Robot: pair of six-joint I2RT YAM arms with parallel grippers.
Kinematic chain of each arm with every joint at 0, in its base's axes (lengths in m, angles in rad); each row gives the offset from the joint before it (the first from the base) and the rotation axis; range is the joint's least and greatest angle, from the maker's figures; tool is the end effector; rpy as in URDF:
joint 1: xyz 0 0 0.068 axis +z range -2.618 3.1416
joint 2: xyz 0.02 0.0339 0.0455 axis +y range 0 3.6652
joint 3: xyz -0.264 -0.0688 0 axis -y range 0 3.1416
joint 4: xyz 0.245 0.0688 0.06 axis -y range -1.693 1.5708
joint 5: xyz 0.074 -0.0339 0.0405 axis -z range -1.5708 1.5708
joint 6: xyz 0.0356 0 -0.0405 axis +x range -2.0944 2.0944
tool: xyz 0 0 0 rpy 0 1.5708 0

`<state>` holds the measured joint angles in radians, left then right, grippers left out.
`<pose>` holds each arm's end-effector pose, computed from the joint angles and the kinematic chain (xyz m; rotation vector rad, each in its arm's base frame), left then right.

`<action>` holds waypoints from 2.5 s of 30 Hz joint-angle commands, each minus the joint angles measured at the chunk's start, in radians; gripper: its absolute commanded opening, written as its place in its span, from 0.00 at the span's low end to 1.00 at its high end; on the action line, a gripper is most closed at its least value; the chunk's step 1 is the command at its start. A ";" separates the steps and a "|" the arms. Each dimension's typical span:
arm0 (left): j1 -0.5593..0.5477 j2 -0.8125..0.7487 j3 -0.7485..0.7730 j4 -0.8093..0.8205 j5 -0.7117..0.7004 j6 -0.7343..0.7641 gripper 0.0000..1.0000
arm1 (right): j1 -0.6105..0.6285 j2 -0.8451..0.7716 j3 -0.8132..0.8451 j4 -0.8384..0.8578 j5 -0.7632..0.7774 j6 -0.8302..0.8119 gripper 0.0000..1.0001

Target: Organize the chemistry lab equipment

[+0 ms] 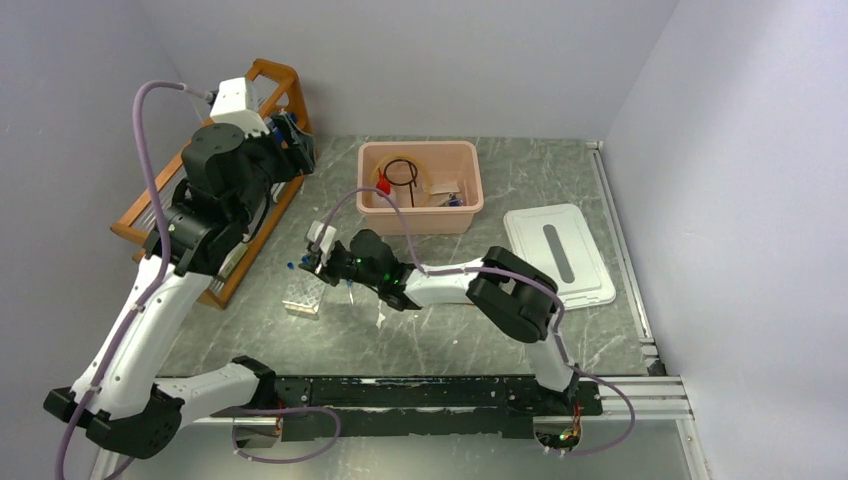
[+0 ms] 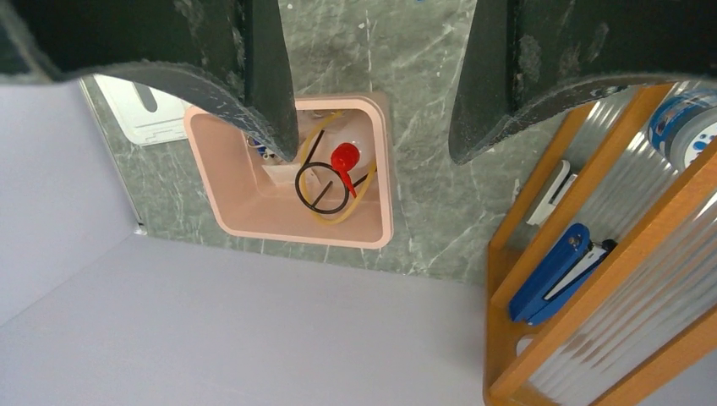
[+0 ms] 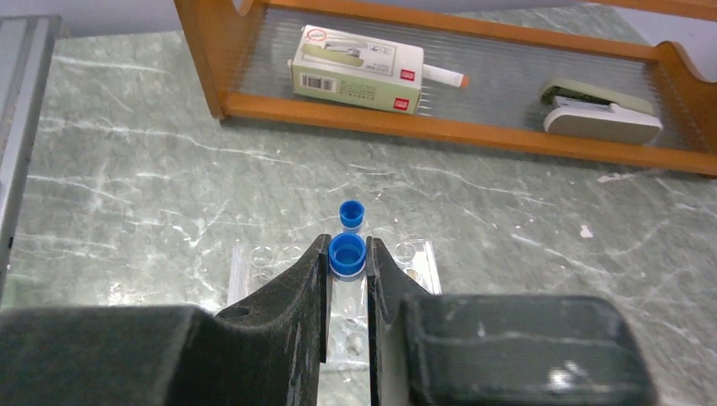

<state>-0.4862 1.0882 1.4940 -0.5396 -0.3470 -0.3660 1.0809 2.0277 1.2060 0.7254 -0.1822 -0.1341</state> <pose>0.1873 -0.0853 0.4849 -0.1569 1.7010 -0.3408 0.2088 0.4052 0.2014 -1.1079 1.3417 0.8589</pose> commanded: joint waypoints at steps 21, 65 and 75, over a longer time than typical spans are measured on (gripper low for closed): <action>-0.003 0.015 0.091 0.022 0.020 0.059 0.70 | 0.014 0.166 0.116 0.062 -0.053 -0.081 0.10; -0.003 0.019 0.051 -0.001 0.001 0.058 0.69 | 0.013 0.135 0.145 -0.054 0.009 0.040 0.52; -0.003 -0.017 0.018 -0.001 0.004 0.045 0.70 | 0.011 0.023 0.096 -0.113 0.010 0.112 0.53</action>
<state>-0.4862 1.0981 1.5204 -0.5381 -0.3363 -0.3183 1.0885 2.1147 1.3239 0.6296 -0.1715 -0.0658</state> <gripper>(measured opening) 0.695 0.528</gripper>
